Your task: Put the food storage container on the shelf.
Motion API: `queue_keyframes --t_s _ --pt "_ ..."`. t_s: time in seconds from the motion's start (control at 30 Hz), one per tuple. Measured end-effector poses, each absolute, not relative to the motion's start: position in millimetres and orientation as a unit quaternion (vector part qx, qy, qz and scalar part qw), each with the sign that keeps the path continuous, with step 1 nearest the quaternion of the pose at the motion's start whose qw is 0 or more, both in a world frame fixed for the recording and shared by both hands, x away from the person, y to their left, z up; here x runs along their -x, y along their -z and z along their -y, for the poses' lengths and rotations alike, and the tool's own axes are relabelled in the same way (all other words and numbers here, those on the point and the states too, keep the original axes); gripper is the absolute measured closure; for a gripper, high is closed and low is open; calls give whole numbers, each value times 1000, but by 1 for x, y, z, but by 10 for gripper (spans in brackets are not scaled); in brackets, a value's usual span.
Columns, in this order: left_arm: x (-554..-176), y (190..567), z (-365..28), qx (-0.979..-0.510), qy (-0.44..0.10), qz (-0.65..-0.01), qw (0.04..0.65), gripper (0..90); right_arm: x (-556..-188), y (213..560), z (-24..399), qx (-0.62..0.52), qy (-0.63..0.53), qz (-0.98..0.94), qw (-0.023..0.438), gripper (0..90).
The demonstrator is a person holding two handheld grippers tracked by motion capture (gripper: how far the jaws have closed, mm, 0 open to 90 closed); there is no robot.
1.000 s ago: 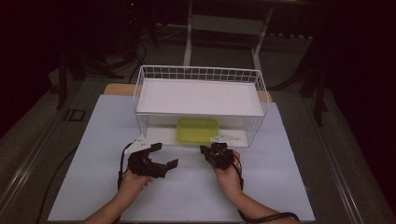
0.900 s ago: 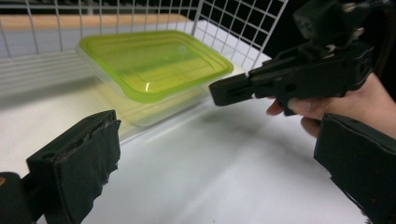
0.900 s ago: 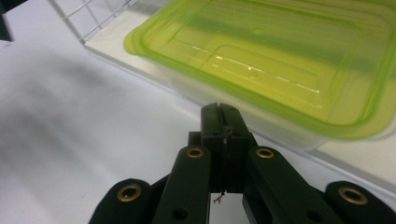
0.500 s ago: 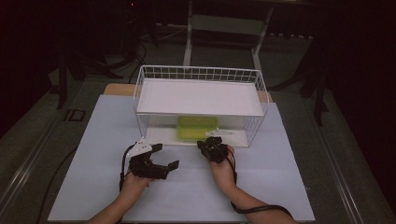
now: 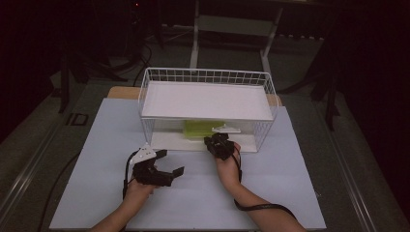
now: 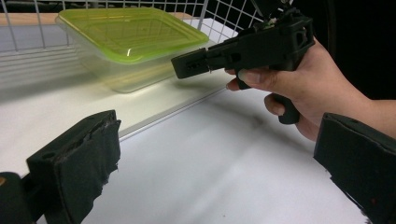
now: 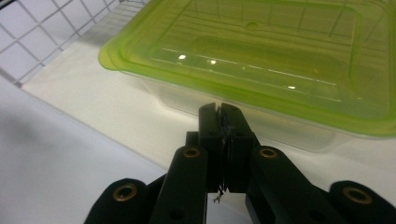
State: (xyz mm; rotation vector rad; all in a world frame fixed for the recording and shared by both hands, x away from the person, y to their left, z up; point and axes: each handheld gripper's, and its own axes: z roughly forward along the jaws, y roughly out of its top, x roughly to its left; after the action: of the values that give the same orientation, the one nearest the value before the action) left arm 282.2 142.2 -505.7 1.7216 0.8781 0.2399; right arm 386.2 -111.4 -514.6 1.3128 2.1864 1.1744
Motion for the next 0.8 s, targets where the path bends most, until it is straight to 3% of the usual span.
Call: queue_keyframes --t_s 0.67,0.8 --pt "-281 507 -142 -736 -109 -368 558 11 -396 518 104 -466 -412 -768 154 858" --pt "-281 506 -142 -736 -116 -365 558 11 -385 513 104 -446 -417 -775 164 800"
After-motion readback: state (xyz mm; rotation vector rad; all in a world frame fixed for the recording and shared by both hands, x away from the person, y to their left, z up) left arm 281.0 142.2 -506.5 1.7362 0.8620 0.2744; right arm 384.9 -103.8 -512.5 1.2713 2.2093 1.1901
